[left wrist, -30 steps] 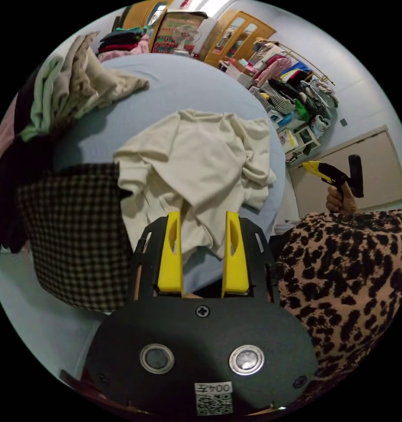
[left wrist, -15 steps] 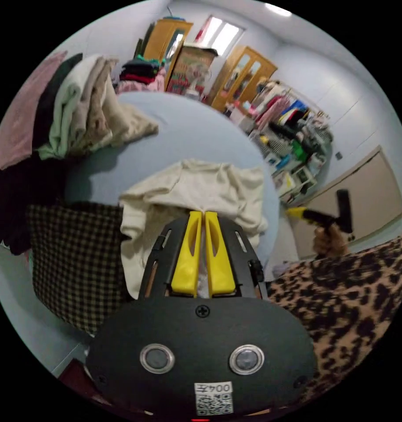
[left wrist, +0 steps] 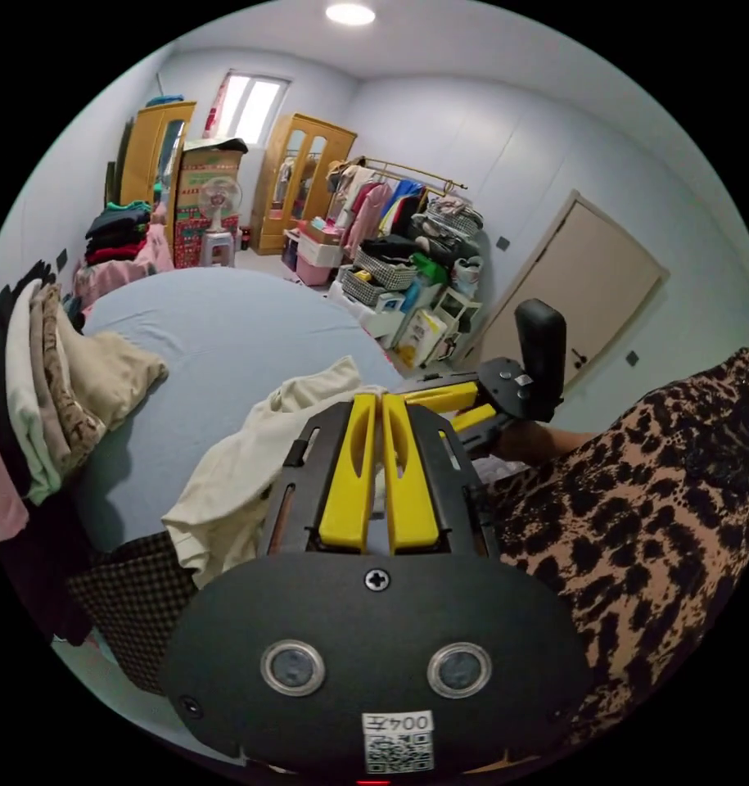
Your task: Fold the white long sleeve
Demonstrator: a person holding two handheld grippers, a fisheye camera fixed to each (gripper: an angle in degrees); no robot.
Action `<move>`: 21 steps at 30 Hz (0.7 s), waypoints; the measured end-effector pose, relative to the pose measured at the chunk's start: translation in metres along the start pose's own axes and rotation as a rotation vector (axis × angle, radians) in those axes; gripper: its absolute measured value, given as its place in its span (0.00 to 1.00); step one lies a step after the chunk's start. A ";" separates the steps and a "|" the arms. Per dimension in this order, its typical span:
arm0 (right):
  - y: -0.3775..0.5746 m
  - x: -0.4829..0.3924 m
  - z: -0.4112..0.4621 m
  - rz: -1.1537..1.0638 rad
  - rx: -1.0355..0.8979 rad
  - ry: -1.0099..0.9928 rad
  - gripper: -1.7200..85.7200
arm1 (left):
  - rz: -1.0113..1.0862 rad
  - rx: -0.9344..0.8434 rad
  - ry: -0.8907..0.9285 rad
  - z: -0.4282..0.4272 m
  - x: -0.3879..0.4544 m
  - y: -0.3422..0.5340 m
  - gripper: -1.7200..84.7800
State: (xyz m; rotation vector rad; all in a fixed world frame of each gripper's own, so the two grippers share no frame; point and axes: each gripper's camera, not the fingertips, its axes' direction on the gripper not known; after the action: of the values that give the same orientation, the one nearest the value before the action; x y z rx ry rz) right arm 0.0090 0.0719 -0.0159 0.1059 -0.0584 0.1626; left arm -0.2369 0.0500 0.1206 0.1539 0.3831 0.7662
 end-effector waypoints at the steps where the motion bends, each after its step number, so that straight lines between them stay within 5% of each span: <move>1: -0.008 0.000 -0.004 0.007 0.005 0.022 0.06 | 0.007 -0.003 -0.042 -0.004 -0.001 0.004 0.06; 13: -0.120 0.020 -0.109 0.002 0.240 0.113 0.05 | -0.405 -0.169 -0.132 0.033 -0.085 0.160 0.20; 21: -0.160 0.019 -0.129 0.021 0.297 0.114 0.06 | -0.453 -0.204 -0.124 0.094 -0.088 0.191 0.22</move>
State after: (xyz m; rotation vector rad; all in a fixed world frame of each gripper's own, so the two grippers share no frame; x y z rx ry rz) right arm 0.0601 -0.0678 -0.1589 0.3921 0.0788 0.1973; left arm -0.3810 0.1253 0.2836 -0.0769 0.2079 0.3421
